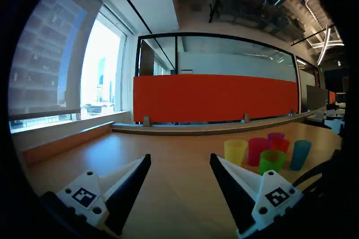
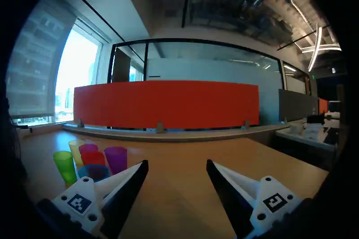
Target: Pour water
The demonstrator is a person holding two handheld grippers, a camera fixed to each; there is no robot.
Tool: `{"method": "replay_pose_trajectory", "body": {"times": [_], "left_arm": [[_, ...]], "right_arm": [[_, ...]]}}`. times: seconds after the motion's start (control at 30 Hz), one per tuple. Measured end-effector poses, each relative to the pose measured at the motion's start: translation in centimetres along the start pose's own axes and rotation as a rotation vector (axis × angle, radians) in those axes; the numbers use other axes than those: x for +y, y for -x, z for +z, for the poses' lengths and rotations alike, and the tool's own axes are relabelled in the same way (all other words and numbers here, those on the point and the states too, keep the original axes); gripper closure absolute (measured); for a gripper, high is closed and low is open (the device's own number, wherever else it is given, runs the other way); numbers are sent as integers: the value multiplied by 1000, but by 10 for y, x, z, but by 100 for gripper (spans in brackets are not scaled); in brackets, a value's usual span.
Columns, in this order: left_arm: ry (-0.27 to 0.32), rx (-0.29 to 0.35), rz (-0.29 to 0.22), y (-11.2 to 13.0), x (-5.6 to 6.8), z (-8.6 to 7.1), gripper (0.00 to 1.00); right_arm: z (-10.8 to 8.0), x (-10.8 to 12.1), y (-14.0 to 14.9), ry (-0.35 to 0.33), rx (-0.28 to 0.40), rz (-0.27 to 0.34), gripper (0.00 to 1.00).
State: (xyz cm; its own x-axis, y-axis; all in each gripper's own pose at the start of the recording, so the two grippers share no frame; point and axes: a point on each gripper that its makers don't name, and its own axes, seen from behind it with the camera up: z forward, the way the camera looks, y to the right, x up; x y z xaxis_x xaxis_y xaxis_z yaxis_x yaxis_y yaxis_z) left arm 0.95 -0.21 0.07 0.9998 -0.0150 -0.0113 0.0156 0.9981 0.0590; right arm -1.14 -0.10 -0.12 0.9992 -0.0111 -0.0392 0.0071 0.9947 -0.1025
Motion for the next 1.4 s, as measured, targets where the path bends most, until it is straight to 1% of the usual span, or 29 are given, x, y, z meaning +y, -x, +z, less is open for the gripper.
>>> {"method": "replay_pose_trajectory", "body": {"times": [1.4], "left_arm": [[0,0,0,0,0,0,2]], "right_arm": [[-3,-1,-2,-4,-4,1,0]]}}
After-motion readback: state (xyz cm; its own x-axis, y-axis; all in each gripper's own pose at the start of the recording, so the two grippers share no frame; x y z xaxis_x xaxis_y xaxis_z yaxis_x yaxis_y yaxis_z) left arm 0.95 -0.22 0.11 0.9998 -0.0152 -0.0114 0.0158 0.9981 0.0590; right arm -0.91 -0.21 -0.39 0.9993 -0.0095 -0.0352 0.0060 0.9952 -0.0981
